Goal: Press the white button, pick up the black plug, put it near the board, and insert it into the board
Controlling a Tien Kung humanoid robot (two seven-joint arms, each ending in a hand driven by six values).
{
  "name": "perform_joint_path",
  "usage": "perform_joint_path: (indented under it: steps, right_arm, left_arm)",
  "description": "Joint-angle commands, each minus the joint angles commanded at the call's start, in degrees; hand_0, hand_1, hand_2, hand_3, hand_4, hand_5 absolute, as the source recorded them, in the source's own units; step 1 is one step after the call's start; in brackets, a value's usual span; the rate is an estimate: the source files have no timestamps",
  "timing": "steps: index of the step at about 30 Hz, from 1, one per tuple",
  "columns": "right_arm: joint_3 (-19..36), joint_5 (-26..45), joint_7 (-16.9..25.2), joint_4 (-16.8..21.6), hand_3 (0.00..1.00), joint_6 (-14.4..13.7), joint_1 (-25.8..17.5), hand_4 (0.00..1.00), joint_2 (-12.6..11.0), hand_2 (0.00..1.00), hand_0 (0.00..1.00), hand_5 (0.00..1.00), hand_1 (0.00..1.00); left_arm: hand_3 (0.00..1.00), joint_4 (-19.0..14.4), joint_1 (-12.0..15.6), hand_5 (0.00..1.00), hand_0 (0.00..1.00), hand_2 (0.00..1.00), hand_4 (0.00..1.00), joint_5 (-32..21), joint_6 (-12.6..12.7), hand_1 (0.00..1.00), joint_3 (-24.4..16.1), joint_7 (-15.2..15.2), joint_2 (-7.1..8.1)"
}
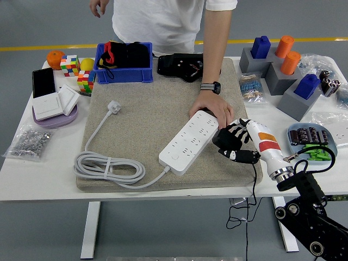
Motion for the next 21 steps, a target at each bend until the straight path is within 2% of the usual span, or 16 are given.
perform_joint_path:
  steps: [9,21]
  right_arm:
    - [-3.0,1.2,0.4,-3.4,0.529,-0.1,4.3,0.753,1.9,0.369,0.287,0.002,0.285]
    - [-5.3,2.2,2.0,-11.8,0.529,-0.3,10.7,0.755,5.7,0.369,0.285,0.002,0.285]
  left_arm:
    - [0.685,0.0,0.1,0.198,0.685,0.658,0.562,0.2,-0.1,0.676,0.2,0.0,0.08]
    - [0.685,0.0,0.4,0.197,0.685,0.658,0.561,0.4,-0.2,0.676,0.1,0.1,0.21]
